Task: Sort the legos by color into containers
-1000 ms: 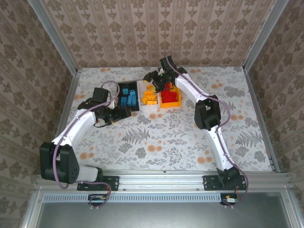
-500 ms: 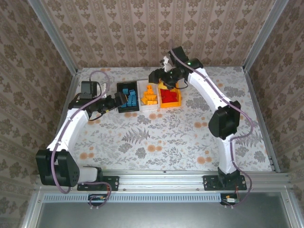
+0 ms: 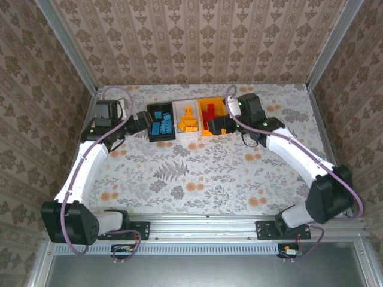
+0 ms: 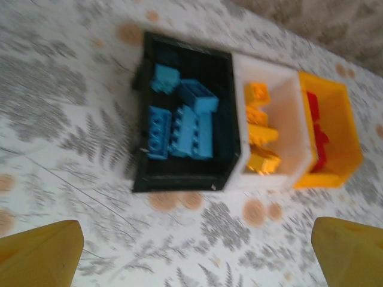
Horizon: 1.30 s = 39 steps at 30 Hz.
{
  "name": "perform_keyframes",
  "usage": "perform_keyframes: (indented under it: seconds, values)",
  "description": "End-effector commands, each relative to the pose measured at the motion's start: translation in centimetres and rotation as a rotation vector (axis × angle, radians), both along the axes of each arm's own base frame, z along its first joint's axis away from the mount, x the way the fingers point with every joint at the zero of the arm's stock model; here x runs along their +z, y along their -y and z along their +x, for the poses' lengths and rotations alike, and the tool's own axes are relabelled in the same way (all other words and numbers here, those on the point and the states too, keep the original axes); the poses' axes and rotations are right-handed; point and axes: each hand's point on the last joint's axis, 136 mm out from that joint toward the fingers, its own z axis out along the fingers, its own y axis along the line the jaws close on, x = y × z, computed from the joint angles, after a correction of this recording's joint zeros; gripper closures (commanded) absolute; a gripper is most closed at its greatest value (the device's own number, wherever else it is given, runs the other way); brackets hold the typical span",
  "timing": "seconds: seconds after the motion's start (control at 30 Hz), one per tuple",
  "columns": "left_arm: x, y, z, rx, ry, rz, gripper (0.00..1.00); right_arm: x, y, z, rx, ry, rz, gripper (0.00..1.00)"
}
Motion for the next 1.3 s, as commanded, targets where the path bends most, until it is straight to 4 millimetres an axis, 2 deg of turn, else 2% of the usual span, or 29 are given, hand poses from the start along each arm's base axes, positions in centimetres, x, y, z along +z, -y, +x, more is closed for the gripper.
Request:
perform_keyframes:
  seconds: [0.0, 0.1, 0.27, 0.43, 0.5, 0.67, 0.87, 1.17, 1.27]
  values:
    - [1.4, -3.0, 0.2, 0.123, 0.16, 0.172, 0.0, 4.7, 3.0, 1.6, -0.115, 0.335, -0.072, 0.0]
    - [1.3, -4.3, -0.9, 0.142, 0.278, 0.325, 0.0, 4.2, 6.2, 0.7, -0.221, 0.334, -0.073, 0.0]
    - [0.7, -5.1, -3.0, 0.14, 0.446, 0.383, 0.0, 1.7, 12.7, -1.0, -0.438, 0.287, -0.078, 0.0]
    - [-1.1, -6.0, -4.3, 0.175, 0.439, 0.394, 0.0, -1.6, 18.8, -2.3, -0.623, 0.248, -0.049, 0.0]
    - [-1.6, -6.3, -4.4, 0.188, 0.416, 0.402, 0.0, -2.9, 20.4, -2.4, -0.667, 0.234, -0.022, 0.0]
    - [-2.3, -6.0, -4.0, 0.131, 0.412, 0.471, 0.0, -5.8, 21.4, -1.5, -0.63, 0.259, -0.04, 0.0]
    - [-3.0, -6.4, -3.4, 0.142, 0.384, 0.495, 0.0, -8.0, 21.7, 0.2, -0.617, 0.262, -0.045, 0.0]
    - [-4.0, -7.9, -2.1, 0.166, 0.333, 0.53, 0.0, -9.6, 21.3, 1.9, -0.575, 0.246, -0.055, 0.0]
    - [-4.4, -8.5, -1.2, 0.181, 0.324, 0.532, 0.0, -10.8, 20.9, 1.9, -0.553, 0.234, -0.055, 0.0]
